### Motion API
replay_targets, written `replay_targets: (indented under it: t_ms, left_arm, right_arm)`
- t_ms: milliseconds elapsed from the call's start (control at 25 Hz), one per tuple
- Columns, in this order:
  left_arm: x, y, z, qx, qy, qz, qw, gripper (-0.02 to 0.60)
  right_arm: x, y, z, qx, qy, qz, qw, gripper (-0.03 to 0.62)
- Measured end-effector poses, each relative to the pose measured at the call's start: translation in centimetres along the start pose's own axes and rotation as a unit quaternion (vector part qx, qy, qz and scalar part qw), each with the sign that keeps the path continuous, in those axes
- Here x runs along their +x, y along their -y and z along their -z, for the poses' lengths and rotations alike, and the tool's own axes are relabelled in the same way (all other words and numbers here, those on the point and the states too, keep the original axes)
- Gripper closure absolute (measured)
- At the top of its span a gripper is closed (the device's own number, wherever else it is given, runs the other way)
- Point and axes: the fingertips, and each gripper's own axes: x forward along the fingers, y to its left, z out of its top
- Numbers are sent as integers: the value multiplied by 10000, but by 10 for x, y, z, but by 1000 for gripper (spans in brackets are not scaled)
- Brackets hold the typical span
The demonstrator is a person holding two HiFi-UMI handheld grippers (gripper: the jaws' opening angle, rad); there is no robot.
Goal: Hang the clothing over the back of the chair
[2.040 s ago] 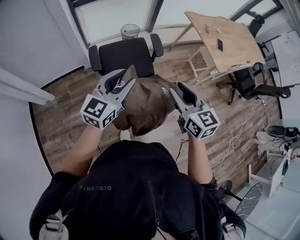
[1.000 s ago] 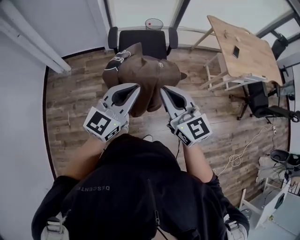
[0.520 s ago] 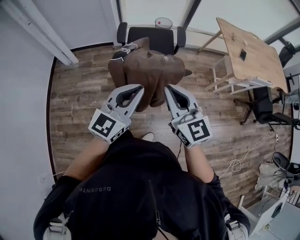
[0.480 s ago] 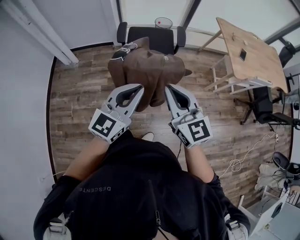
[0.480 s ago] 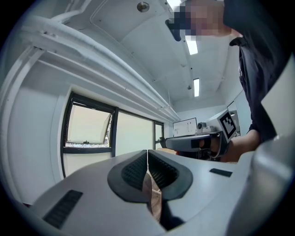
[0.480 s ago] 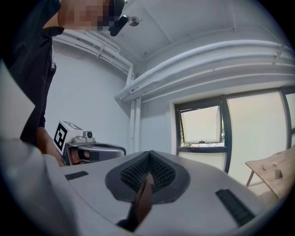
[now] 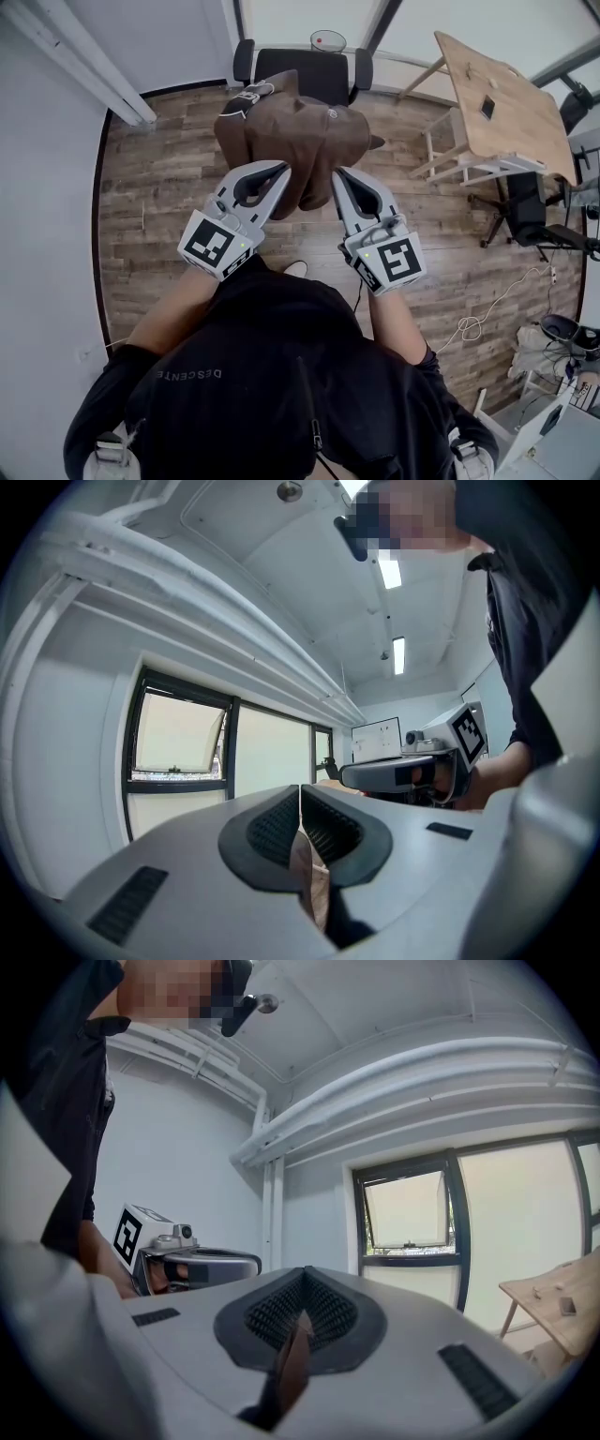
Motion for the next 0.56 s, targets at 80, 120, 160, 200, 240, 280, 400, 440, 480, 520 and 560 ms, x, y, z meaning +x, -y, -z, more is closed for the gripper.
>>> replay_targets:
  t_ms: [80,120,160,200,240,280,400,440,480,520,560]
  left_arm:
    - [1,-3,-1,33,-16,-22,10000,561]
    - [1,-5,-1,36,-26,-37,10000,561]
    - [1,-6,-1,33,-36,-51,10000,561]
    - [1,-7,0,27,-47,-66,10000,561]
    - [1,-7,0,23,-55,-78,10000,561]
    - [1,-8,1,23,-60,-89,9999,561]
    - [2,-8,0,60,-72,-119,9999,561]
    - [2,-9,1,69,-73,-127,9999,561]
    - [2,-9,1,71,-77,-132,9999,561]
    - [1,-9,3,70,-86,-138,9998,561]
    - [1,-9,4,68,-97,-146,9998,561]
  right_arm:
    - [1,1,0,39,5,2,10000,591]
    - [1,1,0,46,4,-2,10000,591]
    - [1,1,1,50,-3,-10,10000,591]
    - [1,0,2,53,-15,-19,10000,591]
    - [1,0,3,58,-29,-25,10000,591]
    - [0,0,4,67,-42,-29,10000,591]
    - [-1,2,6,108,-52,-15,9999,591]
    - [-2,3,7,121,-55,-3,9999,591]
    - [-2,3,8,134,-59,7,9999,591]
    - [-3,3,9,147,-65,15,9999,591]
    - [-3,3,11,160,-71,21,9998,591]
